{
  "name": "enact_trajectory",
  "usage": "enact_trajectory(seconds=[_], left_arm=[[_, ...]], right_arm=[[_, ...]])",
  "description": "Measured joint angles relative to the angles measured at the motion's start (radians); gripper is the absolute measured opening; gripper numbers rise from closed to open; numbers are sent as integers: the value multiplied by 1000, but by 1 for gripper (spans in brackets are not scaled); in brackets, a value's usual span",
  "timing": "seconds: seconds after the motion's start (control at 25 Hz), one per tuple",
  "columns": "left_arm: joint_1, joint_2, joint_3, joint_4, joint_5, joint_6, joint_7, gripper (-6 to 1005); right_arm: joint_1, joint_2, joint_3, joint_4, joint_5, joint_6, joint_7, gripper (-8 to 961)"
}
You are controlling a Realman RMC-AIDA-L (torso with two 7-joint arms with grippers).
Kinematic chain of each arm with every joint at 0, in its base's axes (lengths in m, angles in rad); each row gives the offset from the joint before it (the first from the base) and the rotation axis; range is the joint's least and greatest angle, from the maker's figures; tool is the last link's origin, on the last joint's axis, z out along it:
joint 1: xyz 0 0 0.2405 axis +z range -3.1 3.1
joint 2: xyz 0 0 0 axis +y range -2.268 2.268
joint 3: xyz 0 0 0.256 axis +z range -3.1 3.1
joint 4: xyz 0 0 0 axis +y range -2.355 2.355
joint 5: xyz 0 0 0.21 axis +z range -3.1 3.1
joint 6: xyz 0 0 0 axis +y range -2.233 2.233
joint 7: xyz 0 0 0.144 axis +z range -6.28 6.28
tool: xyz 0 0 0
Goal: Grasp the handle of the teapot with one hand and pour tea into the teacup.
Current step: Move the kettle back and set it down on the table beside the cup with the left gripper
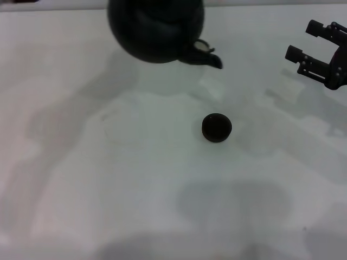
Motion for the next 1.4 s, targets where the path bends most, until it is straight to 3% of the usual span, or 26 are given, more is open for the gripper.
enact_trajectory(seconds=[0.32, 0.6, 0.76, 0.84, 0.88, 1.4], left_arm=[[221, -1, -144, -13, -298, 38, 292, 102], [340, 1, -283, -183, -632, 127, 599, 106], [335, 2, -414, -384, -807, 269, 781, 108], [335, 2, -414, -384, -807, 269, 781, 110], [316, 3, -487, -506, -846, 346, 860, 110], [262, 3, -613, -847, -844, 377, 1057, 118]], right_arm=[[-6, -2, 0, -6, -4, 5, 1, 765], [-20, -6, 2, -18, -26, 6, 1, 764], [-24, -6, 2, -28, -31, 7, 1, 764], [-27, -6, 1, -30, -31, 7, 1, 764], [-29, -6, 1, -31, -31, 7, 1, 764], [-29, -4, -2, -69, -46, 6, 2, 764]])
